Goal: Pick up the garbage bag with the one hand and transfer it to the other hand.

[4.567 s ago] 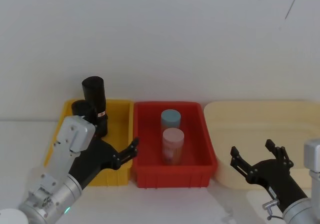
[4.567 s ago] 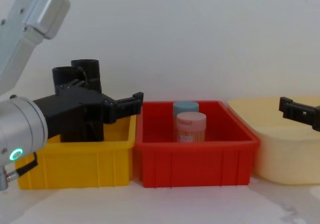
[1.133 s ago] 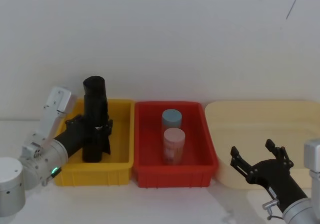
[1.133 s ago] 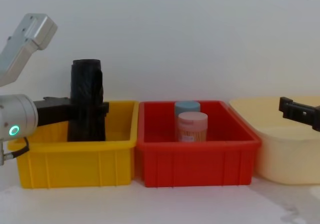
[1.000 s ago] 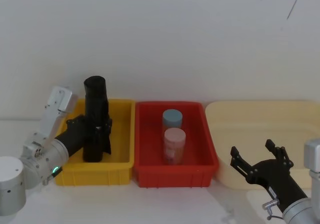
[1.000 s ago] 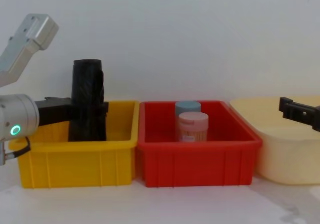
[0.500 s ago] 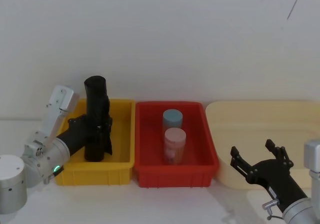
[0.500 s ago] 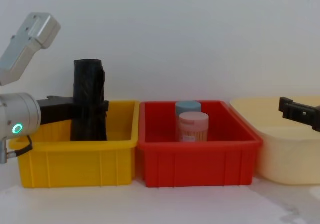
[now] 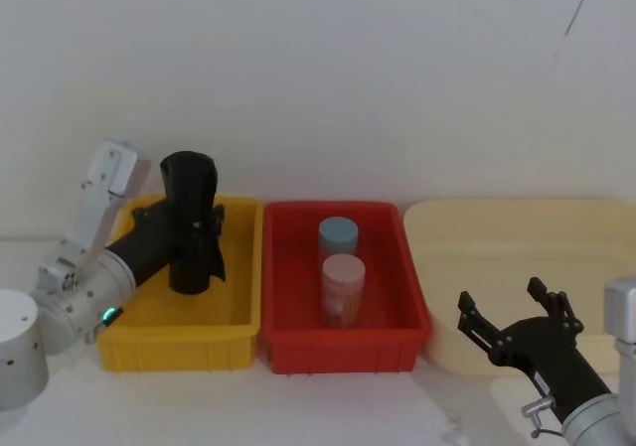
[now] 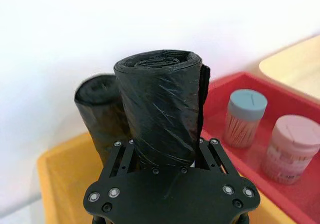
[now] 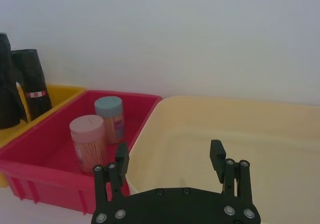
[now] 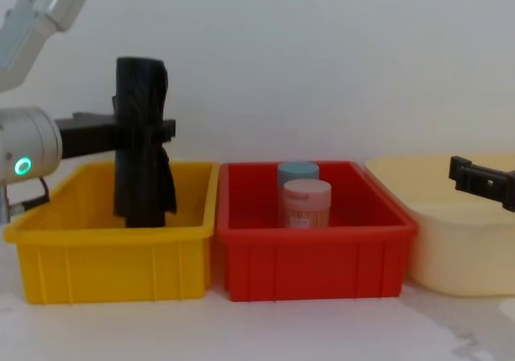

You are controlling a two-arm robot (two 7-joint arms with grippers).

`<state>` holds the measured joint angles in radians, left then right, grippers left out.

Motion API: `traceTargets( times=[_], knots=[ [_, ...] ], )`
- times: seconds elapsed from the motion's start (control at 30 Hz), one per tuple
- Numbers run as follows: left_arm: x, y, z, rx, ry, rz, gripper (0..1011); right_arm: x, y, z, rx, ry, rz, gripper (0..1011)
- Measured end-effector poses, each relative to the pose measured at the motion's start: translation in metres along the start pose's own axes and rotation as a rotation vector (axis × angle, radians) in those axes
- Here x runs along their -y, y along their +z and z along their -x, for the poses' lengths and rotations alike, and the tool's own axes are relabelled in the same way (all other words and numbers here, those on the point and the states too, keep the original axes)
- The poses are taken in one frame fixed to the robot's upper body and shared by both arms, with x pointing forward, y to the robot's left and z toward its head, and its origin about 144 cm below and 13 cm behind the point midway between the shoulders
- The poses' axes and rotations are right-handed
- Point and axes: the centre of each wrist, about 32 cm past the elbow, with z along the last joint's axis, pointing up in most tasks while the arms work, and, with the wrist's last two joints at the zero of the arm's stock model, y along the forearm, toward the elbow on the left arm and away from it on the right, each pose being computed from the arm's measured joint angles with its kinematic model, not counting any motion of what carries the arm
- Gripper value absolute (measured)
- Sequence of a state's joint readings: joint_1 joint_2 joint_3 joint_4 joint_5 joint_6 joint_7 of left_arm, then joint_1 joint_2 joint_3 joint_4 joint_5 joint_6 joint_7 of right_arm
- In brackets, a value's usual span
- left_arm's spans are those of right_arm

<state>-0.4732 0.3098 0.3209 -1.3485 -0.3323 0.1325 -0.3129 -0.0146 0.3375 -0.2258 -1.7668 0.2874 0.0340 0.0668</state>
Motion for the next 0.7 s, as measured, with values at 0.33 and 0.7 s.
traceTargets(
  times=[0.33, 0.7],
  knots=[
    [-0.006, 0.020, 0.002, 0.029, -0.027, 0.038, 443, 0.000, 0.000, 0.000, 0.000, 0.000, 0.000, 999],
    [-0.008, 0.030, 0.006, 0.046, -0.097, 0.050, 443, 0.000, 0.000, 0.000, 0.000, 0.000, 0.000, 999]
  ],
)
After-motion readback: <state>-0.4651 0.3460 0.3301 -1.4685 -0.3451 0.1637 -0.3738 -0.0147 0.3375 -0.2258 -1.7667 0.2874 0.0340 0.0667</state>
